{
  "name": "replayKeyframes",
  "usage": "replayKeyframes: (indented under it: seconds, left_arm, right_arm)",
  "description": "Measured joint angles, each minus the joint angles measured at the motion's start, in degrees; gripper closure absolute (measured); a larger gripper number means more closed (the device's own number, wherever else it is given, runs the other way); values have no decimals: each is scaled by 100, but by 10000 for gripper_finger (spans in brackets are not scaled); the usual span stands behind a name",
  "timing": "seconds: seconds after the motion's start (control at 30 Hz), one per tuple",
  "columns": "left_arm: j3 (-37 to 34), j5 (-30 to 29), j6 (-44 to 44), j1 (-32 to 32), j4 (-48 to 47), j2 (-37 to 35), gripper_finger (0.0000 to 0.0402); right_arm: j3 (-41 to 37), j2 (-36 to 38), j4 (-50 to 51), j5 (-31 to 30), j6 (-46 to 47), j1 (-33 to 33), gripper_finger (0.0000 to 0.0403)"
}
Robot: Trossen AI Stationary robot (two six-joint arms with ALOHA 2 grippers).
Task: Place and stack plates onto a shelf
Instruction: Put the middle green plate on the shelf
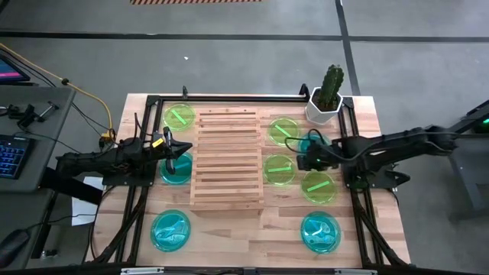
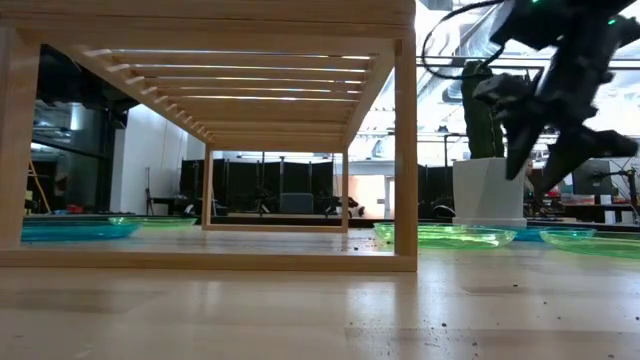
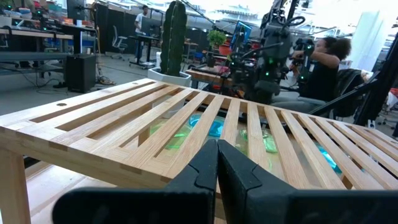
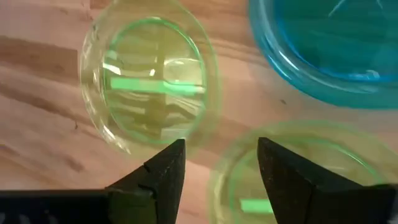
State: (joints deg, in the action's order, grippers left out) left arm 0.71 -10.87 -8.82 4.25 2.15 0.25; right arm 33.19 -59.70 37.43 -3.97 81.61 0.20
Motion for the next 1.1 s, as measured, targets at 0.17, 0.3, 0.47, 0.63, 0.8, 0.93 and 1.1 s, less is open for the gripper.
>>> replayKeyframes:
  seconds: [0.17,0.3,0.47,0.63,0.8,0.93,1.1]
  left_arm:
    - [2,1,0,2,0,0,401]
    - [2,0,0,2,0,0,401]
    - [2,2,0,2,0,0,401]
    - [2,0,0,0,-2,0,401]
    - [2,1,0,0,0,0,401]
    - [2,1,0,0,0,0,401]
    - [2,0,0,1,0,0,401]
  right_arm:
    - [0,-612,-717,292,-694,-483,220]
    - [0,-1067,-744,386,-1244,-935,220]
    - [0,-1548,-1131,946,-2023,-1326,220]
    - [0,-1937,-1209,1151,-2326,-1383,220]
    - [13,-2109,-1350,1190,-2364,-1381,224]
    - [7,-2114,-1411,1162,-2361,-1372,241]
    - [4,-2120,-1434,1047,-2282,-1368,283]
